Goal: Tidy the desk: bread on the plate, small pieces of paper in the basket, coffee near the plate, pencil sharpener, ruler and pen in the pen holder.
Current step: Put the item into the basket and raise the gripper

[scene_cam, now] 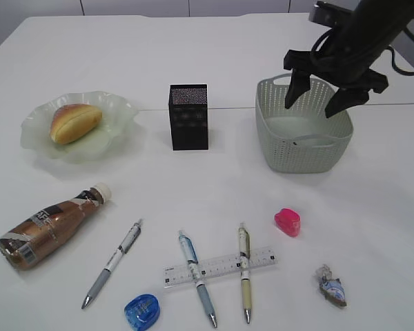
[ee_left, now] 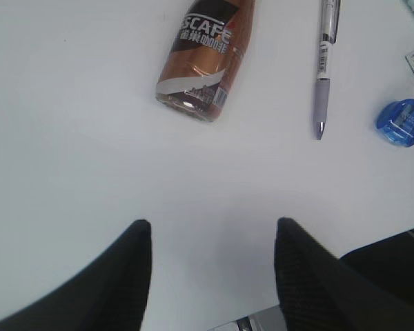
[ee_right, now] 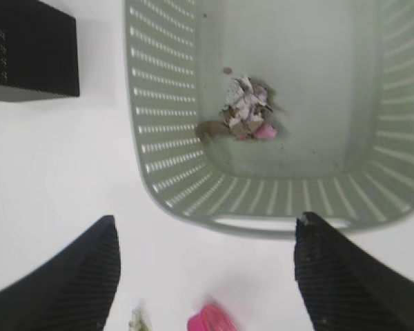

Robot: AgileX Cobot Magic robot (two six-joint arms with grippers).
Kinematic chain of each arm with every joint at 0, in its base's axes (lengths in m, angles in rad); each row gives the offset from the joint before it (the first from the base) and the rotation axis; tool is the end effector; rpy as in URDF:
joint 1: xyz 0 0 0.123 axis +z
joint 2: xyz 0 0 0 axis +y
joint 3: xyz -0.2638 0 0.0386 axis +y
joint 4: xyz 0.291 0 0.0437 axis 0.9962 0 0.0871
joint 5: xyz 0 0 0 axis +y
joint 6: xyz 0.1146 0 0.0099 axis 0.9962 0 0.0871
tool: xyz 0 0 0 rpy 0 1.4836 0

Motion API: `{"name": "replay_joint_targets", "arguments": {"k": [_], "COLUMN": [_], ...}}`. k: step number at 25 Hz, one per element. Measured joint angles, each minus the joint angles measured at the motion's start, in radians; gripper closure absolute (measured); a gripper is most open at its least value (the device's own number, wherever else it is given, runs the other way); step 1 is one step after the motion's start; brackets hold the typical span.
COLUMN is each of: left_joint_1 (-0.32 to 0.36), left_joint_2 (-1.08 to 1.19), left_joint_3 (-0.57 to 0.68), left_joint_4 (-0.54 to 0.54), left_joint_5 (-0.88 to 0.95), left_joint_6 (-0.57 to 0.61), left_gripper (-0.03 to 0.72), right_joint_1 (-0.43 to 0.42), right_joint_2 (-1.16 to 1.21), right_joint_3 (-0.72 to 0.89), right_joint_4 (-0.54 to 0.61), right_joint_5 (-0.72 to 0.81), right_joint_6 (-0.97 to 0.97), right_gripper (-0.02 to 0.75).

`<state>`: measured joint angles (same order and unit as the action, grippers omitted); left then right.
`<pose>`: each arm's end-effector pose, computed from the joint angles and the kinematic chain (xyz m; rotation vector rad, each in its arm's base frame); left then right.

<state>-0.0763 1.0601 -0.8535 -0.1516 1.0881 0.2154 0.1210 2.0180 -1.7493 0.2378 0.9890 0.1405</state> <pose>0.2375 -0.0336 0.2487 0.3391 2.7440 -0.1681 0.4800 0.0812 0.2057 0.1515 2.7464 0.3809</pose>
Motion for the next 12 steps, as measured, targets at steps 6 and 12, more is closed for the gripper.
{"name": "replay_joint_targets", "arguments": {"k": [6,12], "left_joint_1": [0.0,0.0], "left_joint_2": [0.0,0.0], "left_joint_3": [0.0,0.0], "left_joint_4": [0.004,0.004], "left_joint_5": [0.0,0.0], "left_joint_6": [0.0,0.0], "left_gripper": [0.272,0.272], "right_joint_1": [0.014,0.094], "right_joint_2": [-0.06,-0.126], "right_joint_3": [-0.003,0.049], "right_joint_4": [-0.122,-0.208], "right_joint_5": [0.157,0.229], "right_joint_6": [-0.011,-0.015], "right_gripper": [0.161,0.161]}}
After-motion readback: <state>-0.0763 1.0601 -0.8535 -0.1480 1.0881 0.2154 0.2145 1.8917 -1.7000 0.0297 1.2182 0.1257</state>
